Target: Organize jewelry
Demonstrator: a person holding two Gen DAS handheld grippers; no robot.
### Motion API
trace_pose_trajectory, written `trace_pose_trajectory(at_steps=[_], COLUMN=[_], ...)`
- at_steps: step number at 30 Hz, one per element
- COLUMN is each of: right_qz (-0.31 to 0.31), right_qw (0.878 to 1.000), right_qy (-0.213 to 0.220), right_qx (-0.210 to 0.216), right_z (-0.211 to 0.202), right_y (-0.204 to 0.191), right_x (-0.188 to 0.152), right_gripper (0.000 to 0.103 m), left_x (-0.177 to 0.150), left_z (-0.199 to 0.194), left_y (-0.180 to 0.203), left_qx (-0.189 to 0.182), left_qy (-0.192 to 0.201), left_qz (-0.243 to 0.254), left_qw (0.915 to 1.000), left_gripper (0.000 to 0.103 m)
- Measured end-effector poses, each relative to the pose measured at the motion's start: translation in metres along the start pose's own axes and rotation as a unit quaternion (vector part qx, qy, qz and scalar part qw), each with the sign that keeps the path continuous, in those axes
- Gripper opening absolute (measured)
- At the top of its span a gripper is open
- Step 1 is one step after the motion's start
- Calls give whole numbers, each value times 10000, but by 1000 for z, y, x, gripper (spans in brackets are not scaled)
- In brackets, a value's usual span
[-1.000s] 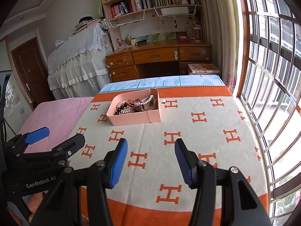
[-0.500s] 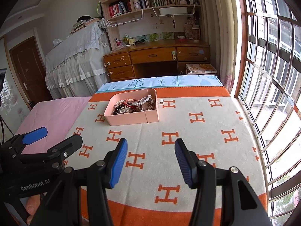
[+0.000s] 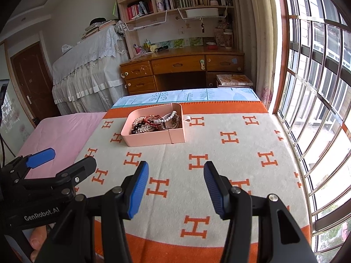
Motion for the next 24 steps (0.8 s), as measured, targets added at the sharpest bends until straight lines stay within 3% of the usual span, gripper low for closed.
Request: trace_pose_trajectory(at_steps=[24], right_qz=[22], right_qw=[9999], right_qy=[-114], right_qx=[31], right_z=[7], right_y=[-3], right_x=[-6], right_gripper=[53], left_x=[-7], left_z=[5], left_y=[-4], left_qx=[24], left_qy=[-144], left_qz=[1], left_qw=[9999], left_gripper=[102])
Point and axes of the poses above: each gripper's, at about its wrist camera, not at the fingertips, and z roughly the way its jaws point, y to its right, x to its top, the point moved 6 cm from there along z, roughly the way its jaws point, and after that the axes turned 10 degrees about x, right-handed, at the moved point
